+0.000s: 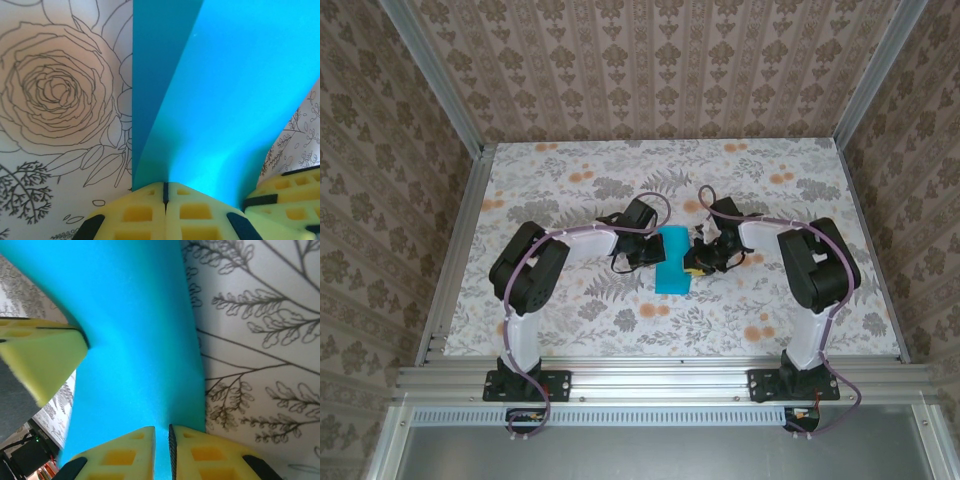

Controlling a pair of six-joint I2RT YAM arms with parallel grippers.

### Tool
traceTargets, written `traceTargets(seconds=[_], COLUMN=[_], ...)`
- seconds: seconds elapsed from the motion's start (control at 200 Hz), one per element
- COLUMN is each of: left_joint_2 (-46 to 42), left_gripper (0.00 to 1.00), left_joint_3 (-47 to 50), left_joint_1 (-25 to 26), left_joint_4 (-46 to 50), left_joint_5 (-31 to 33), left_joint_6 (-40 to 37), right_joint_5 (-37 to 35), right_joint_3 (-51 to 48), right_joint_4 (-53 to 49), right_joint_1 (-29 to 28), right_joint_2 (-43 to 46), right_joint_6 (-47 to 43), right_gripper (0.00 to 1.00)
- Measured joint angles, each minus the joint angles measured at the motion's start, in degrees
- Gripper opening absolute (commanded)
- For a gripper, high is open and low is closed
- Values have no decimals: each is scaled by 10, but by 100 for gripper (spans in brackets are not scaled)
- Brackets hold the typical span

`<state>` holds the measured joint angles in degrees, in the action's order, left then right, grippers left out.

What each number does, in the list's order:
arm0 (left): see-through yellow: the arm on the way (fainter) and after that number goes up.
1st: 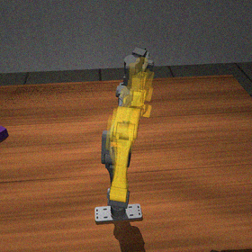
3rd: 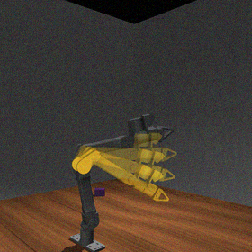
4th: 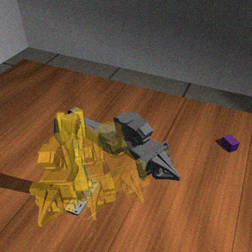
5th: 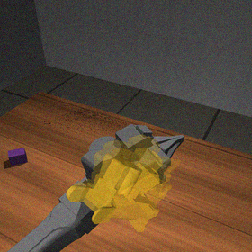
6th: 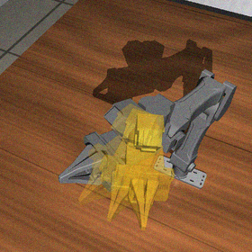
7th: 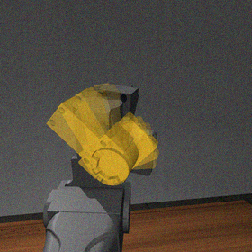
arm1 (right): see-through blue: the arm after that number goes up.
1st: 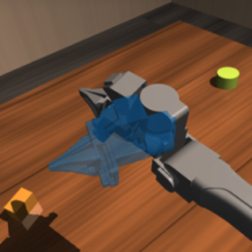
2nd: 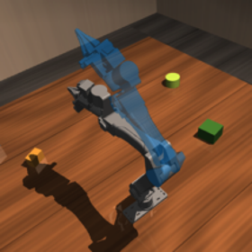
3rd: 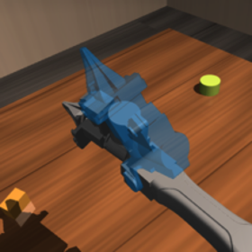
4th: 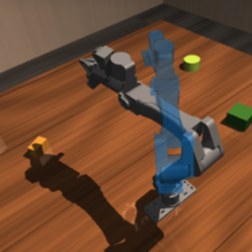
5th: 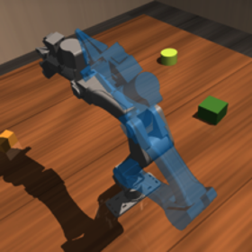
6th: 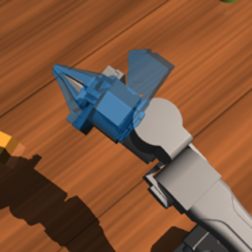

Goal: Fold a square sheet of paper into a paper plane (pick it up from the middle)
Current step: Fold the square sheet of paper in half at the center of the table.

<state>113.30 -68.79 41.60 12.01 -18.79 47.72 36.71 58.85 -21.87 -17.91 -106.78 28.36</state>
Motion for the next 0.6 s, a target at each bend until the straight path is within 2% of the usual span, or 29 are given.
traceTargets(seconds=[0.33,0.6], left_joint_2=[0,0], left_gripper=[5,5], left_joint_3=[0,0], left_joint_1=[0,1], left_joint_4=[0,-1], left_joint_5=[0,1], left_joint_6=[0,0], right_joint_5=[15,14], right_joint_3=[-61,-71], right_joint_4=[20,24], right_joint_1=[-14,-16], right_joint_2=[28,41], right_joint_6=[6,6], right_gripper=[18,19])
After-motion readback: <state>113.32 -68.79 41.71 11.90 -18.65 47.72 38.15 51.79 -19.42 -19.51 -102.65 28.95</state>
